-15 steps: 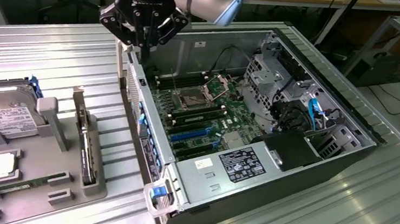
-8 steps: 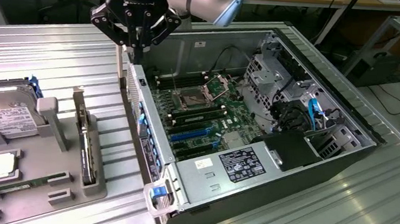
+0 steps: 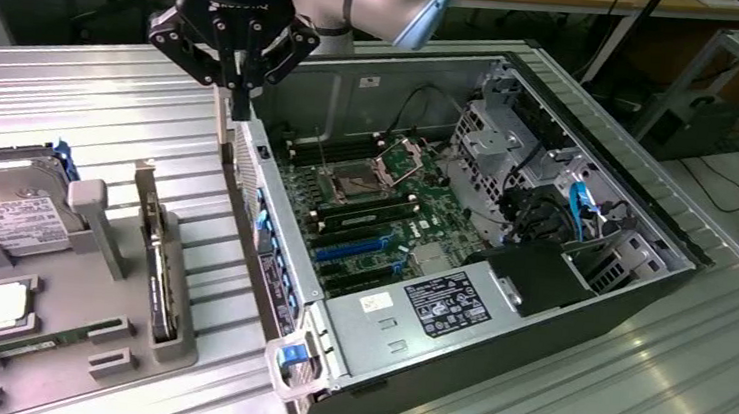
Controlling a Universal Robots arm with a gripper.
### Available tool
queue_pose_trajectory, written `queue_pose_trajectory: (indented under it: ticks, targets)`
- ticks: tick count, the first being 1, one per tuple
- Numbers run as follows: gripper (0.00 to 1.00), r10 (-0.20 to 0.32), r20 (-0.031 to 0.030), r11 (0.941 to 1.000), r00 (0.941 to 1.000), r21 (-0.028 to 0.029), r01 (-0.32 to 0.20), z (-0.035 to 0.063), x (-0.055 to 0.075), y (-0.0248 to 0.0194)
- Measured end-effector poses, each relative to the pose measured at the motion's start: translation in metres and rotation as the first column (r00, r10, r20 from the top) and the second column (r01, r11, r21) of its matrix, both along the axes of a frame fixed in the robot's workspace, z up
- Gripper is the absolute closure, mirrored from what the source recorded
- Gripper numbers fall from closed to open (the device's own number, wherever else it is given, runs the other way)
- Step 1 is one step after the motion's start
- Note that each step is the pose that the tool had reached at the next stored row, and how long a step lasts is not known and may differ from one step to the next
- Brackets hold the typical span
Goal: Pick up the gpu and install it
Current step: 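Reach for the gpu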
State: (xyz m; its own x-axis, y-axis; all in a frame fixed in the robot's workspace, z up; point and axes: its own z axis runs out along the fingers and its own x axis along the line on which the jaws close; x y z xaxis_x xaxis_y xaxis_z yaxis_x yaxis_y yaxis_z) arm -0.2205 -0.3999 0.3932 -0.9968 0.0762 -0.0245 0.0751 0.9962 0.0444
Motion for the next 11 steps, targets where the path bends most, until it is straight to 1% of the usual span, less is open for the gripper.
queue_pose_trajectory:
  ticks: [1,11]
  targets:
    - [0.89,0.000,0.0000,1.0000,1.0000,0.0000,0.000,-0.0001,-0.004,-0.0001]
    - [0.89,0.000,0.0000,1.0000,1.0000,0.0000,0.000,-0.0002,-0.026,-0.0013]
